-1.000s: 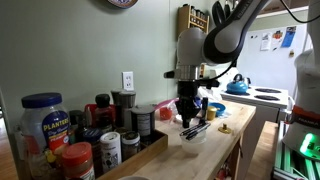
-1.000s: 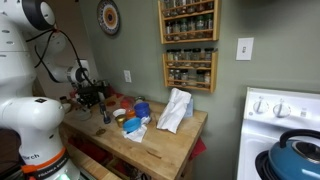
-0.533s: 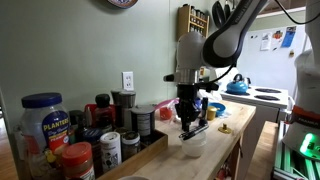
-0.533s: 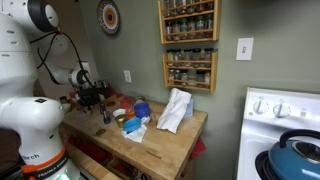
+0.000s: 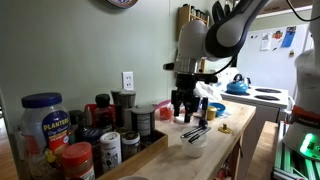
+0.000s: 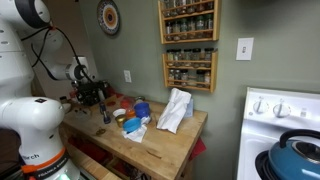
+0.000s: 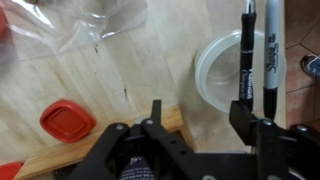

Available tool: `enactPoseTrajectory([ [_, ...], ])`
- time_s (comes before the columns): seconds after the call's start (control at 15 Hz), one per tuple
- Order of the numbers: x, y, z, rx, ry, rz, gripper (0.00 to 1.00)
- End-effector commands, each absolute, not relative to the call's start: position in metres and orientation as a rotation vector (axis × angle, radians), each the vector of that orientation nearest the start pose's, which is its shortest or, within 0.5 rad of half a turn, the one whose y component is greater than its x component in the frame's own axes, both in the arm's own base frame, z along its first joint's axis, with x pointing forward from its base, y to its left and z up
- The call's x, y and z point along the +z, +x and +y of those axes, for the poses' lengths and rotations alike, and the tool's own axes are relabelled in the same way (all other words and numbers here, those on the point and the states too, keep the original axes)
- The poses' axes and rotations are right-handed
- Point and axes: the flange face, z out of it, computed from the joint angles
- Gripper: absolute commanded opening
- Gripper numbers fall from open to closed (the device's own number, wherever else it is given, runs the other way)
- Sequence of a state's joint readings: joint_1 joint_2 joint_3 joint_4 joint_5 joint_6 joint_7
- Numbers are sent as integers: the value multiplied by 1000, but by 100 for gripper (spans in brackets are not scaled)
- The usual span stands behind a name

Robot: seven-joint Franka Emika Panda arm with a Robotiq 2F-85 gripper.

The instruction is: Put the marker on top of the clear bowl then move the bowl forwards.

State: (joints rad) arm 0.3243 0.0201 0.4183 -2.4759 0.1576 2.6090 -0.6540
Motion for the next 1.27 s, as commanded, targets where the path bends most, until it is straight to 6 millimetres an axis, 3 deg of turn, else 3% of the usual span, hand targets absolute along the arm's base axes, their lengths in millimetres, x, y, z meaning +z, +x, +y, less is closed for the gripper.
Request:
enactPoseTrajectory([
  [0.0,333,347,318,-168,-2539,-1637,100],
  [0.33,396,328,322,43,-2690,-1277,100],
  [0.53,422,320,326,148,-2765,-1070,100],
  [0.93,436,320,334,250,-2843,-634,100],
  [1.0,436,321,333,198,-2840,-765,100],
  [1.2,436,321,333,214,-2851,-680,100],
])
